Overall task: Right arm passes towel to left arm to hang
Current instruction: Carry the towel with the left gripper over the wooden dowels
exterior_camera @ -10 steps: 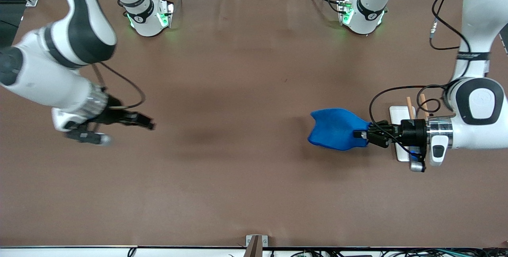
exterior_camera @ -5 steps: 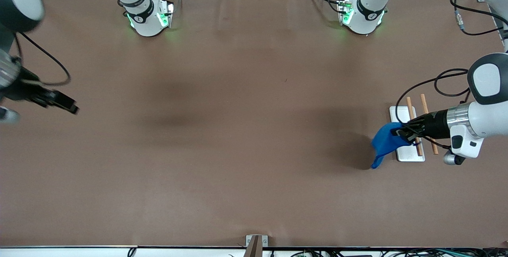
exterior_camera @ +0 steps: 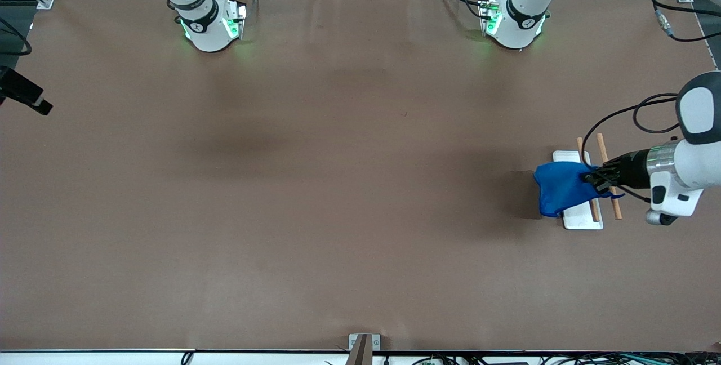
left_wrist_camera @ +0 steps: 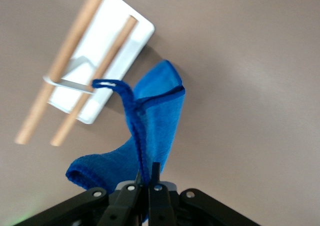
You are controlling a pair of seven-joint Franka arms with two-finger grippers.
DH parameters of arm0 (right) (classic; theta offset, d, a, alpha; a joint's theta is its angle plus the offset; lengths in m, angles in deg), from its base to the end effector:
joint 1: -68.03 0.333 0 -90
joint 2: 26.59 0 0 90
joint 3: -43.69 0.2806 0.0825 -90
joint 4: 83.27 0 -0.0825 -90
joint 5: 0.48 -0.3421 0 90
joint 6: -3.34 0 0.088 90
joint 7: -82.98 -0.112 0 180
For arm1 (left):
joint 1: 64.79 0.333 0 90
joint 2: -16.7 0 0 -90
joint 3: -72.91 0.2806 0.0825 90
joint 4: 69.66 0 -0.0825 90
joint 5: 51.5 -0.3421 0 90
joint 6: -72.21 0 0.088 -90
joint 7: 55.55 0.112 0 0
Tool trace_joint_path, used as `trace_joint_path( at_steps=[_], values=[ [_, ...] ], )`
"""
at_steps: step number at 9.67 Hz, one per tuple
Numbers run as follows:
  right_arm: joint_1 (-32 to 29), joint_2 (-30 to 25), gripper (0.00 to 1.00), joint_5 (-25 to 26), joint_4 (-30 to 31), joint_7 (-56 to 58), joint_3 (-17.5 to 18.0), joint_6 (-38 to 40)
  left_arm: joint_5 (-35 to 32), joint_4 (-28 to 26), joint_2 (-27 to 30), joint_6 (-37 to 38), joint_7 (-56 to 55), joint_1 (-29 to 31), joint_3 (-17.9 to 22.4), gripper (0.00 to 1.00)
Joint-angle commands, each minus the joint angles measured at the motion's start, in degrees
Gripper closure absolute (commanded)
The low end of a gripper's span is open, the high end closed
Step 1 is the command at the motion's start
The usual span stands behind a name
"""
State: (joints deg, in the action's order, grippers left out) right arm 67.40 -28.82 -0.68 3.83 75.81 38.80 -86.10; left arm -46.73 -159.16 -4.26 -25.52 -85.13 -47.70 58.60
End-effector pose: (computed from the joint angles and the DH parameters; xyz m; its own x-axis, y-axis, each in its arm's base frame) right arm 0.4992 -0.0488 0.6247 0.9725 -0.2195 0.0781 -0.2189 -0.9756 -0.0167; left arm 0.5863 0.0356 0.4015 0.8035 0.5329 -0.2653 0.5615 -0.8265 0.0403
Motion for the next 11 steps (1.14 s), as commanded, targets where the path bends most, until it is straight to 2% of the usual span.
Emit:
trace_joint_path(
  at_steps=[1, 5, 11],
  values=[
    [-0.4, 0.8, 0.00, 1.9, -1.1, 1.6, 0.5, 2.2, -1.9, -2.7, 0.7, 0.1, 7.0, 3.1, -0.2, 1.00],
    [-0.4, 0.8, 0.00, 3.0, -1.3, 3.7, 0.3, 2.4, -7.4, -1.0, -1.4, -1.1, 17.5, 7.2, 0.0, 1.00],
    [-1.1, 0.7, 0.00, 2.8, -1.0, 4.5, 0.1, 2.4, -9.9, 0.4, -5.8, -6.8, 30.3, 12.8, 0.1, 1.00]
  ],
)
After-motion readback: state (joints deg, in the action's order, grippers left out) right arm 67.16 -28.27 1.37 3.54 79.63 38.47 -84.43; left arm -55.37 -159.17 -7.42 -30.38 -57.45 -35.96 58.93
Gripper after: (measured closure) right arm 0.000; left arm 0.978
